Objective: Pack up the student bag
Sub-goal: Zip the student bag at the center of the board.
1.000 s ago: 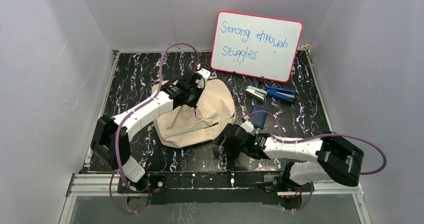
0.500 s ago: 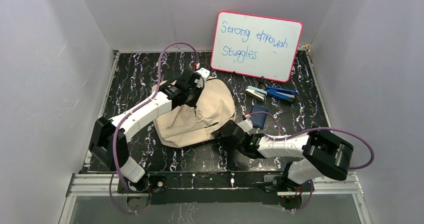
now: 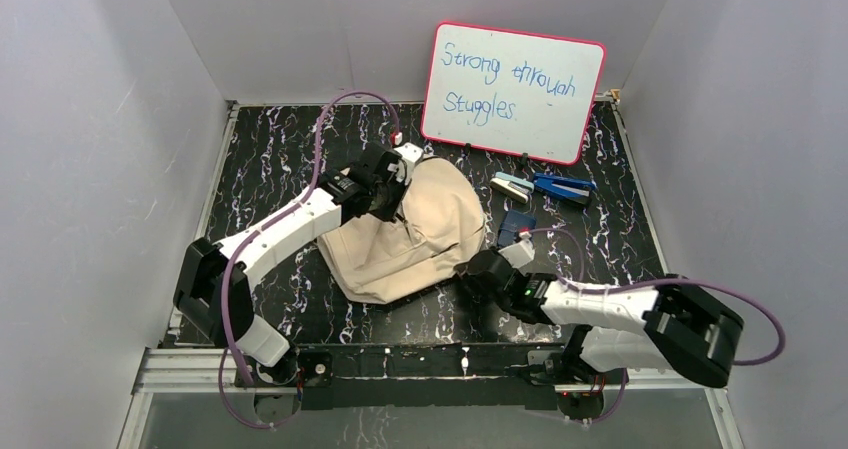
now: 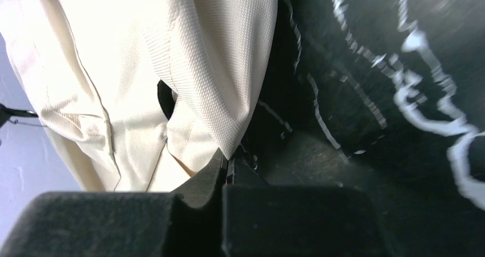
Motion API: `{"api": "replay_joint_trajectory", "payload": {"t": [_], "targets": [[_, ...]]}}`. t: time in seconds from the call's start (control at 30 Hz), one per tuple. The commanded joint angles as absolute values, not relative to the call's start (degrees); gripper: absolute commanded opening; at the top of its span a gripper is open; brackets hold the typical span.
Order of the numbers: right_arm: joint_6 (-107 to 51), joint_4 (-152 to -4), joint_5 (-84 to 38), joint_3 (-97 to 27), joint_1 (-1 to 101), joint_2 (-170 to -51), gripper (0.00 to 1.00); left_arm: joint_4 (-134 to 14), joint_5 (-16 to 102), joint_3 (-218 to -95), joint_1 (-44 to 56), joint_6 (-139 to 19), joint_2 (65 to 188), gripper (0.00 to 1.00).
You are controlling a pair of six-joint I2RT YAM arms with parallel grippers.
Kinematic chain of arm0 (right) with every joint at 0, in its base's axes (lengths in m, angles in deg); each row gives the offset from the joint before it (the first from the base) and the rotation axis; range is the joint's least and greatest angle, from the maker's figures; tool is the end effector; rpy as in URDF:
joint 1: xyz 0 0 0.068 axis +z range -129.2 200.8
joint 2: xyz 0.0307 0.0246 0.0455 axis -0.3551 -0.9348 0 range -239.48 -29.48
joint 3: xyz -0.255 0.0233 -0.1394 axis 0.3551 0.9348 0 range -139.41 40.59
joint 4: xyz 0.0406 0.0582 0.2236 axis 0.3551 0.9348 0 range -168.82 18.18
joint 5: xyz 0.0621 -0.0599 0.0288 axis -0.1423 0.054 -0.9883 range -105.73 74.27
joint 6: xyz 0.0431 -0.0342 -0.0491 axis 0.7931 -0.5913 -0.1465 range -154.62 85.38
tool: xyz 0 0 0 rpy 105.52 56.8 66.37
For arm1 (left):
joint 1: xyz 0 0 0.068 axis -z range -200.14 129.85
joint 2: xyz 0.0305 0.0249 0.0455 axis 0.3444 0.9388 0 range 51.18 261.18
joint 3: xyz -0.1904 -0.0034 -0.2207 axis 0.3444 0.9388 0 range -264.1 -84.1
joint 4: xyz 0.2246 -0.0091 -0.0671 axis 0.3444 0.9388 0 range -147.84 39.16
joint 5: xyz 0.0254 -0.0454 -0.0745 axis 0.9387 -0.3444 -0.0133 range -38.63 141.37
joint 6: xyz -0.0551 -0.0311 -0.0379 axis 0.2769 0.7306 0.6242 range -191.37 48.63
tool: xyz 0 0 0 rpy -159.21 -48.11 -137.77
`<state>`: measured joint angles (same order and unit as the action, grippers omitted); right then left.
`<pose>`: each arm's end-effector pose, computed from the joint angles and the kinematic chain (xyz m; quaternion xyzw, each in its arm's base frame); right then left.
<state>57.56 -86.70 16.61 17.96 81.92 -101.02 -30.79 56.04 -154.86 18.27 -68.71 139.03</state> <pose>0.1315 0.1703 0.1760 0.3453 0.8113 0.3287 0.3385 0.2623 -0.2016 0.2961 0.2674 0.8806 -0.1015 0.3777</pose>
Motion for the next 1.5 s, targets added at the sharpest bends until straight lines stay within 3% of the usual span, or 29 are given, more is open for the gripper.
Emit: {"api": "replay_joint_trajectory", "payload": {"t": [0.0,0.17,0.37,0.4,0.53,0.8,1.07,1.27,1.47], "targets": [[46.48,-72.24,18.72,17.61,75.83,-93.49,0.0,-31.06,52.97,-154.44,21.63,-68.21,135.47,0.0],[31.87,-70.18,6.4,18.75,62.53,-87.57,0.0,-30.68,51.64,-154.06,25.88,-67.02,136.1,0.0],[19.76,-67.56,1.71,15.0,51.3,-87.6,0.0,-31.76,49.74,-154.98,27.38,-65.08,138.6,0.0],[18.61,-66.94,1.07,13.61,50.55,-88.18,0.05,-32.33,50.08,-155.24,27.4,-64.89,139.12,0.0],[16.54,-65.01,0.9,9.61,50.27,-87.11,0.43,-34.59,54.13,-156.84,27.33,-64.34,142.21,0.0],[11.91,-67.45,-5.39,9.76,50.38,-74.57,0.66,-34.87,58.68,-163.0,27.19,-66.07,147.01,0.0],[19.93,-77.9,-21.01,12.43,51.69,-81.41,0.67,-34.41,59.56,-164.8,26.55,-67.48,146.94,0.0],[23.75,-86.36,-20.05,12.11,57.46,-88.99,0.73,-34.54,59.3,-164.55,26.53,-67.24,146.65,0.0],[25.93,-84.94,-16.67,10.42,61.43,-94.42,0.74,-34.48,59.3,-165.59,26.46,-67.58,146.72,0.0]]}}
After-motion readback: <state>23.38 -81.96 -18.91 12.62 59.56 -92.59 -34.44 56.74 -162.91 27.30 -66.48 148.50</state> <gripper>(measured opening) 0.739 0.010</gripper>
